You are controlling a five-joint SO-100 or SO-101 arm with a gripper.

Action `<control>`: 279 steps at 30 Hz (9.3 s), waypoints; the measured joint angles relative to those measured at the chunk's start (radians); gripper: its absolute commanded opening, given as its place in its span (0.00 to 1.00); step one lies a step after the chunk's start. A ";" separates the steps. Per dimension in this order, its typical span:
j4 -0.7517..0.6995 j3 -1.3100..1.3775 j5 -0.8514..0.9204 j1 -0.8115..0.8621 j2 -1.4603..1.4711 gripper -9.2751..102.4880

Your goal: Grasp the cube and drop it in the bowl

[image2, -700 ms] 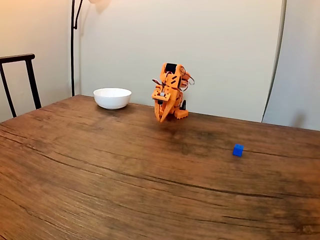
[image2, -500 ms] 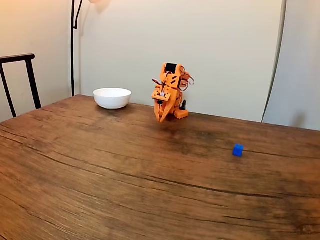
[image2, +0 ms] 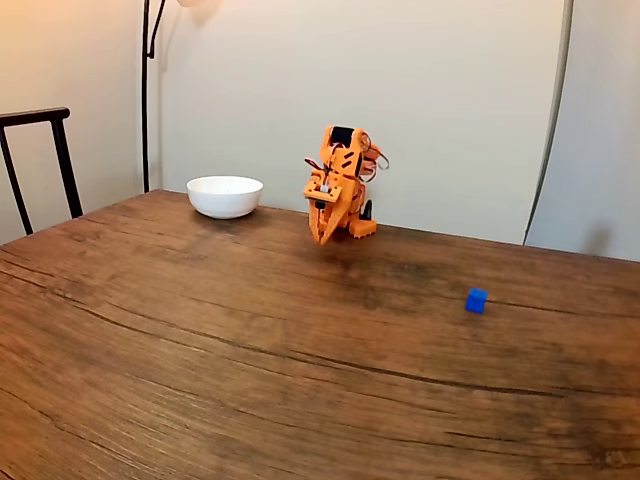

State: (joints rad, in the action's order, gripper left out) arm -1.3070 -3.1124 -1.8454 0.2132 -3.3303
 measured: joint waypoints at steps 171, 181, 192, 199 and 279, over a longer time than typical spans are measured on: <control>0.328 1.368 -0.097 -0.865 1.663 0.27; 0.426 1.368 -0.081 -0.907 1.738 0.42; 0.431 1.370 -0.078 -0.960 1.802 0.51; 0.433 1.370 -0.074 -0.960 1.841 0.51; 0.575 1.428 0.037 -0.989 2.086 0.16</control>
State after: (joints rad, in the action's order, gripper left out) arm -0.7317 -1.6843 -1.8086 -0.7762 -1.2441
